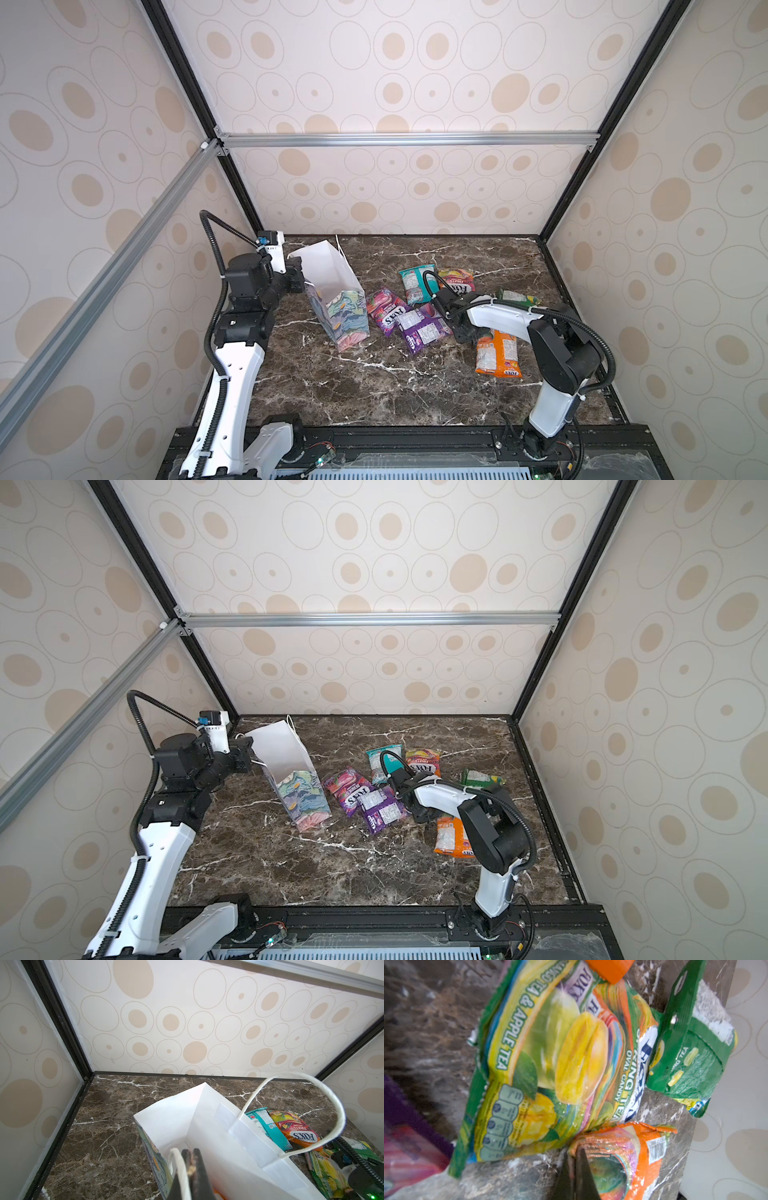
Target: Place the snacks into the paper bag
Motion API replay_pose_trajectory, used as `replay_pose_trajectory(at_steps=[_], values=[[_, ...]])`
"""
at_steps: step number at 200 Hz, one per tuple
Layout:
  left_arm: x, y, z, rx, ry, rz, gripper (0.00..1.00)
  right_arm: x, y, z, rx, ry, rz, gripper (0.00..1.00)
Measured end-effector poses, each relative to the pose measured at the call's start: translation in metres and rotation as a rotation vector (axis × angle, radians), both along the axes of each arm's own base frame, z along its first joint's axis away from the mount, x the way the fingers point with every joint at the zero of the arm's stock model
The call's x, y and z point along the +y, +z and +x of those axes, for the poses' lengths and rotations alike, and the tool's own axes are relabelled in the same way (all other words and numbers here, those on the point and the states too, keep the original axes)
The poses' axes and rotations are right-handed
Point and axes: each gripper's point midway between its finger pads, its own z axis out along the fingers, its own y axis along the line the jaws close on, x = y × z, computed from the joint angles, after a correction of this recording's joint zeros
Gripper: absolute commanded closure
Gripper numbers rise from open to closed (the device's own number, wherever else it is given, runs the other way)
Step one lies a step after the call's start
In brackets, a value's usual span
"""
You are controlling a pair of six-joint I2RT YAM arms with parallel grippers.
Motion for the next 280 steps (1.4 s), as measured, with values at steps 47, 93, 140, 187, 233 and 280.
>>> replay_pose_trajectory(at_steps=[47,93,140,187,233,280], values=[[0.000,0.000,0.000,0.000,0.000,0.000,1.00,-0.001,0.009,-0.003,-0.024,0.001,0.022,1.00],[0.000,0.000,0.000,0.000,0.000,0.000,1.00,0.002,0.018,-0.009,-0.055,0.011,0.094,1.00],[0.000,0.000,0.000,0.000,0.000,0.000,1.00,0.008,0.018,-0.010,-0.054,0.026,0.137,1.00],[0.000,0.000,0.000,0.000,0.000,0.000,1.00,0.012,0.029,-0.015,-0.074,0.041,0.193,1.00],[0.000,0.000,0.000,0.000,0.001,0.000,1.00,0.019,0.050,-0.016,-0.125,0.064,0.270,1.00],[0.000,0.000,0.000,0.000,0.001,0.000,1.00,0.025,0.060,-0.019,-0.163,0.096,0.339,1.00]])
